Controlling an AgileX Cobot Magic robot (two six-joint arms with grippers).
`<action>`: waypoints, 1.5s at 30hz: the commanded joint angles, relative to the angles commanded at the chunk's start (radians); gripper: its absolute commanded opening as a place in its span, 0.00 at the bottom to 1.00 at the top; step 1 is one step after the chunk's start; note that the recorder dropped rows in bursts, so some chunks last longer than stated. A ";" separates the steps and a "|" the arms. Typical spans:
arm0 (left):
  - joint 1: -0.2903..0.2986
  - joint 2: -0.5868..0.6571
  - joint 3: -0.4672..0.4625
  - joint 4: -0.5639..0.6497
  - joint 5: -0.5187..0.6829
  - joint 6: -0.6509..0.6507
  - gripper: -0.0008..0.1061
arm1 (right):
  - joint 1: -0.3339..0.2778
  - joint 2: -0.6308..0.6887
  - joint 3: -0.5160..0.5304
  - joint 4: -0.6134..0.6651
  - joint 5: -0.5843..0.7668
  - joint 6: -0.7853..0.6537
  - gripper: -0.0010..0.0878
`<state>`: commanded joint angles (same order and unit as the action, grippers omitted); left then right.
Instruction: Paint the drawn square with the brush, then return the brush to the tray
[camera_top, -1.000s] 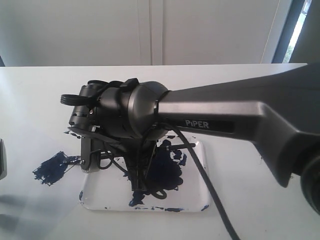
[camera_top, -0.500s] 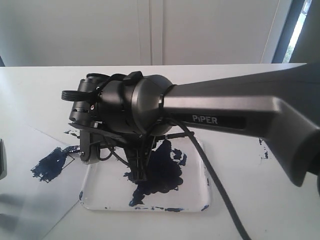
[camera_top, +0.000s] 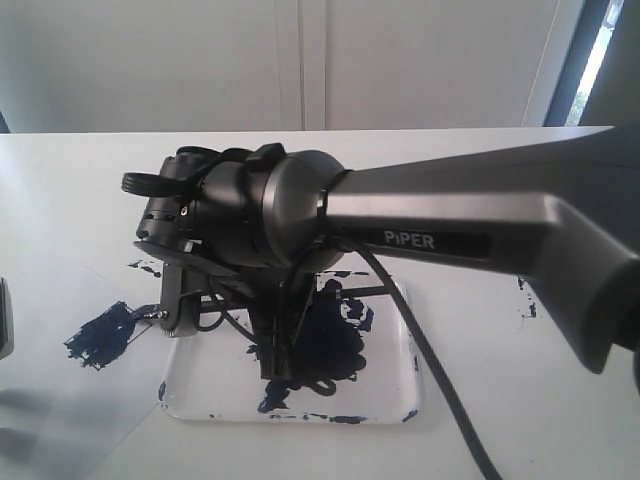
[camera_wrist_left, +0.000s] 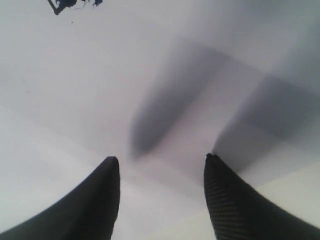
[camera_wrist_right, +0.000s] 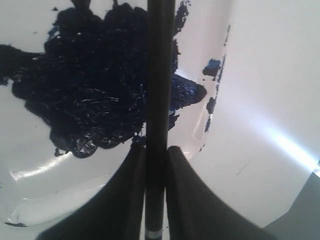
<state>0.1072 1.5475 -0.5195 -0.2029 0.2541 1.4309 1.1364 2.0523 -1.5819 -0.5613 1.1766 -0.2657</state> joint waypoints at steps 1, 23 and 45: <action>0.000 0.000 0.000 -0.002 0.000 0.000 0.54 | 0.000 0.000 0.000 0.000 0.007 0.000 0.01; 0.000 0.000 0.000 -0.004 0.000 0.000 0.54 | 0.000 0.000 0.000 0.034 0.045 -0.045 0.01; 0.000 0.000 0.000 -0.052 -0.099 -0.102 0.54 | 0.000 -0.066 0.000 0.023 -0.035 0.010 0.01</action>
<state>0.1072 1.5475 -0.5195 -0.2545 0.1555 1.3291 1.1364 1.9860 -1.5819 -0.5380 1.1412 -0.2556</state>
